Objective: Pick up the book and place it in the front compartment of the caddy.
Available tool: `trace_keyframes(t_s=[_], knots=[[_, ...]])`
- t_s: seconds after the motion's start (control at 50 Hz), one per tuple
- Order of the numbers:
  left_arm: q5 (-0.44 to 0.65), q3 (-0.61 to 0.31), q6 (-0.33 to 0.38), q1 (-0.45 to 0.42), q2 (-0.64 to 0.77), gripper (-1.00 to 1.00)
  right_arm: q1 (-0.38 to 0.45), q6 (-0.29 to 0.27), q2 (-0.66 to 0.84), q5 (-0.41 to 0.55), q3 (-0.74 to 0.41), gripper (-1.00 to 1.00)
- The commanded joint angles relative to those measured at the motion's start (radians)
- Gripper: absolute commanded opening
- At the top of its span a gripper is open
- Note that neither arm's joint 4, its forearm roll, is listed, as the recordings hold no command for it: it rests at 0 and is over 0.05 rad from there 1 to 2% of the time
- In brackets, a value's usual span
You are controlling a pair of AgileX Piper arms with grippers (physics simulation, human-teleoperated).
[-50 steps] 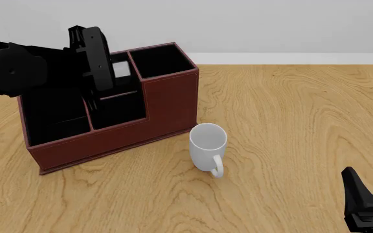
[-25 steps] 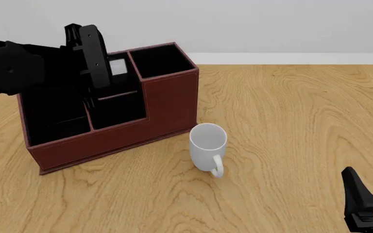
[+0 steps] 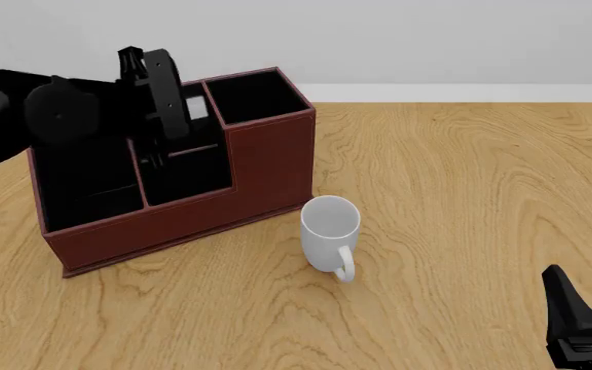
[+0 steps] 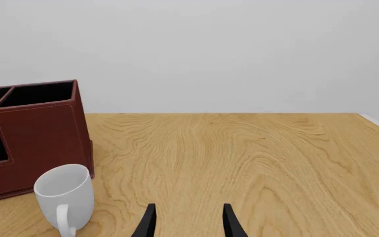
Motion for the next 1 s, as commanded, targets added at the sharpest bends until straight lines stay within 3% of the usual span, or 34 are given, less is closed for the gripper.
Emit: trace_keyframes(t_s=[0.02,1.0], knots=[[-0.089,-0.010,0.012,0.016,0.069,-1.00,0.000,0.000,0.000,0.000,0.000,1.00],[-0.131,-0.038,-0.017,0.053,0.147,-1.00,0.000,0.000,0.000,0.000,0.000,1.00]])
